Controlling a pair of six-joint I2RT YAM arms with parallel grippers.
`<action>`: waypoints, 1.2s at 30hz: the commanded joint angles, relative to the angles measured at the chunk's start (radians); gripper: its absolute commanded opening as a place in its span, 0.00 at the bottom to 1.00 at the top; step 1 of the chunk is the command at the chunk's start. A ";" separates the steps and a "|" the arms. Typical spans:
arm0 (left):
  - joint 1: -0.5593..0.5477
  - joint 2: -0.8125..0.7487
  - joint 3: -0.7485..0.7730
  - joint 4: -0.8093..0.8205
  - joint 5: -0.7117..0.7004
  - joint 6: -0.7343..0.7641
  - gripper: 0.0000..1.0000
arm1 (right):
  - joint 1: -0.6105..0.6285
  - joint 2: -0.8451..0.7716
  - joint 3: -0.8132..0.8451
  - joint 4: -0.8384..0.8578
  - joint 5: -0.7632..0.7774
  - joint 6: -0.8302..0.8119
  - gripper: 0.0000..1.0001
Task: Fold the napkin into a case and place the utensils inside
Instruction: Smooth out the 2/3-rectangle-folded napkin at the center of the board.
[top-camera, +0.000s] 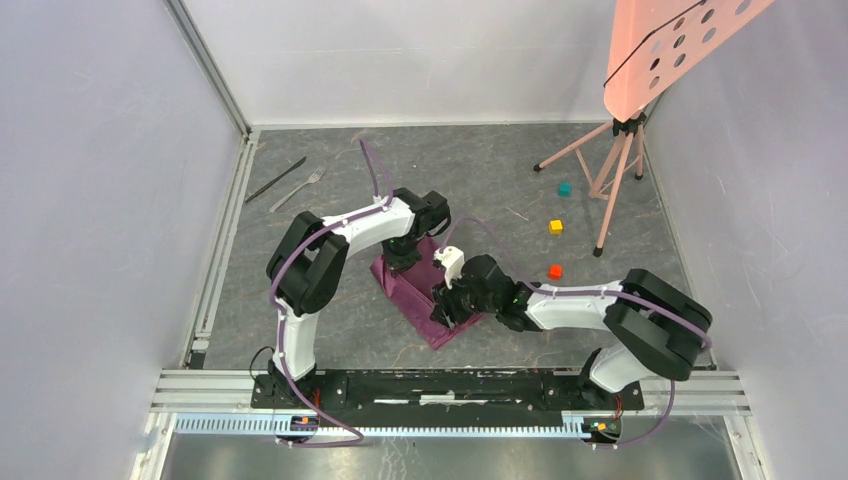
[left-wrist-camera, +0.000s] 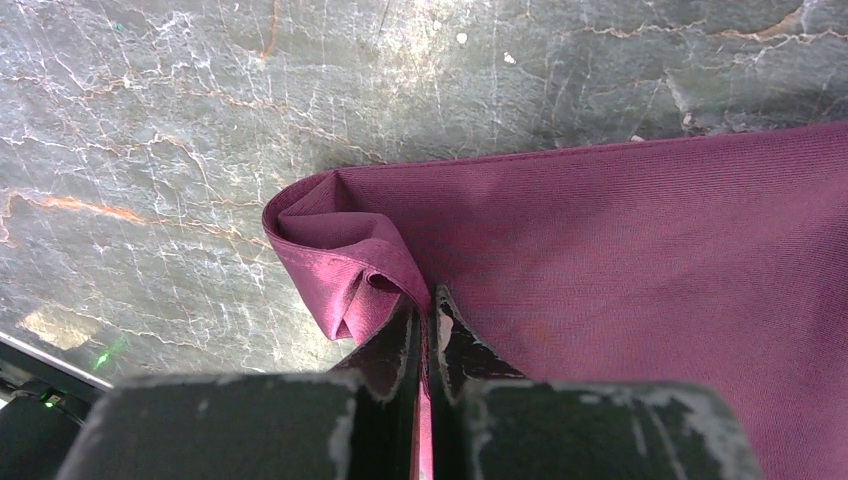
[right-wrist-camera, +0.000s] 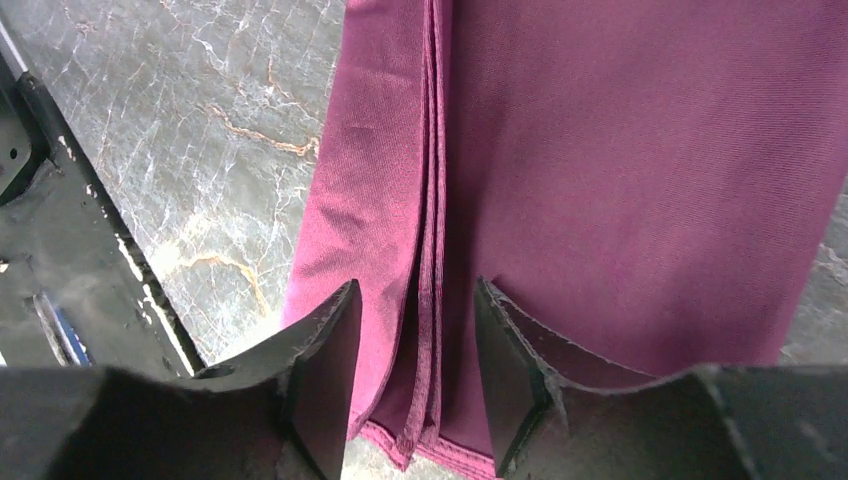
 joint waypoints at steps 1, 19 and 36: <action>-0.006 -0.021 0.031 0.005 -0.031 0.034 0.02 | -0.004 0.054 0.046 0.134 -0.021 0.030 0.49; -0.003 -0.117 -0.009 0.077 0.047 0.038 0.25 | -0.004 0.017 -0.096 0.299 0.086 0.113 0.00; 0.174 -0.643 -0.427 0.386 0.271 0.228 0.75 | -0.004 0.018 -0.115 0.308 0.094 0.165 0.00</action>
